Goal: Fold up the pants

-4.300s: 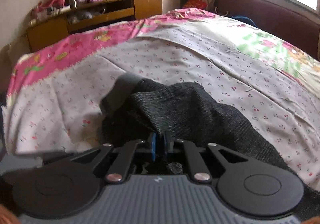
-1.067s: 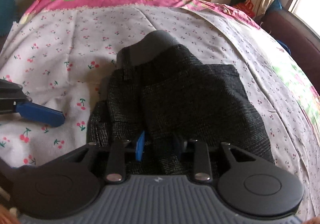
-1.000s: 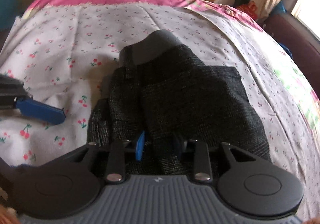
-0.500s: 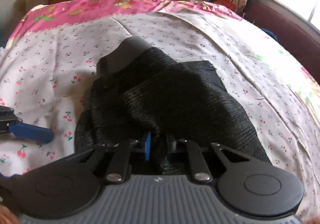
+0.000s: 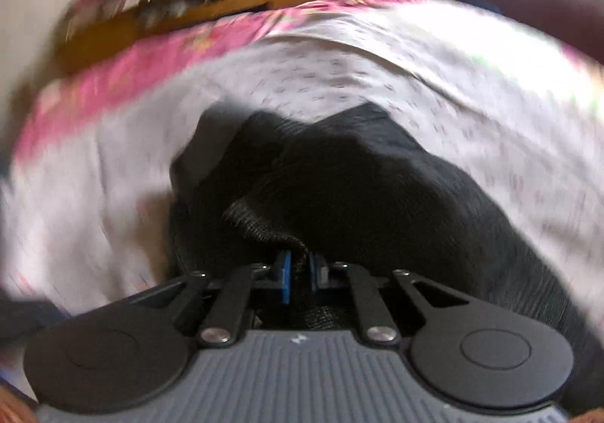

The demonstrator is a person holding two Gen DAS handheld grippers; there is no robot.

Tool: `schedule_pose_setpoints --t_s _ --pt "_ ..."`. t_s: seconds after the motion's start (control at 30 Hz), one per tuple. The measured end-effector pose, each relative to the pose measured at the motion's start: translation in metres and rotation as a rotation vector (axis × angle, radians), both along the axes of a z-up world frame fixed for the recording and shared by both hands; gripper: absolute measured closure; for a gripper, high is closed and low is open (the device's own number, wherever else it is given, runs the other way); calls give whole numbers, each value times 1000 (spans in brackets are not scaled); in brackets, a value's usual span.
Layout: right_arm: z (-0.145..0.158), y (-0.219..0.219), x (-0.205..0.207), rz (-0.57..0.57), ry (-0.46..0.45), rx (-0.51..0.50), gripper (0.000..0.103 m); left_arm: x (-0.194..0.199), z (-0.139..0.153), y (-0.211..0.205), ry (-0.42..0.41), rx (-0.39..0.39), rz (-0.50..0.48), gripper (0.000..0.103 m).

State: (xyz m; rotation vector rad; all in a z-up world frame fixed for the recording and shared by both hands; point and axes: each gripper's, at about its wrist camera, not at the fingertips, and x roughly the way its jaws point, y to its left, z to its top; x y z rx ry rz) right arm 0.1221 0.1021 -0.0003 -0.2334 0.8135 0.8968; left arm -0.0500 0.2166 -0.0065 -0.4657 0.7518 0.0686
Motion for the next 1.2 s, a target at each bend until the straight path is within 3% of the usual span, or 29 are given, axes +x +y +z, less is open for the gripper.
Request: schedule_pose_setpoints --t_s 0.17,0.33,0.47,0.57,0.73,0.83,0.9,0.97,1.03,1.1,1.13,1.2 --pt "19 -28 11 -67 138 162 94 -3 6 4 -68 -48 -24 14" --pt "29 -41 13 -79 175 216 94 23 18 6 -175 -43 -66 14" --pt "35 -40 8 -38 163 217 94 58 22 16 -213 -142 -130 14" --pt "41 -44 14 -37 191 261 93 59 22 22 -242 -177 -142 16" --pt "37 -33 18 -15 264 291 93 40 37 20 -302 -29 -169 16" --pt "42 -25 7 40 284 328 93 23 44 26 -355 -33 -160 15" --pt "43 -14 -5 97 294 333 93 16 43 29 -352 -39 -156 14" --pt "40 0 -19 147 241 297 92 11 37 29 -330 -5 -135 11" --pt "19 12 -15 135 283 237 92 17 20 29 -247 13 -122 11" --pt "-10 23 -6 115 334 160 86 28 -3 35 -134 -9 -94 13" --pt "-21 25 -4 97 334 136 88 30 -9 38 -97 -30 -70 14" --pt "-21 18 -1 82 347 173 85 23 -8 47 -103 -79 -40 14"
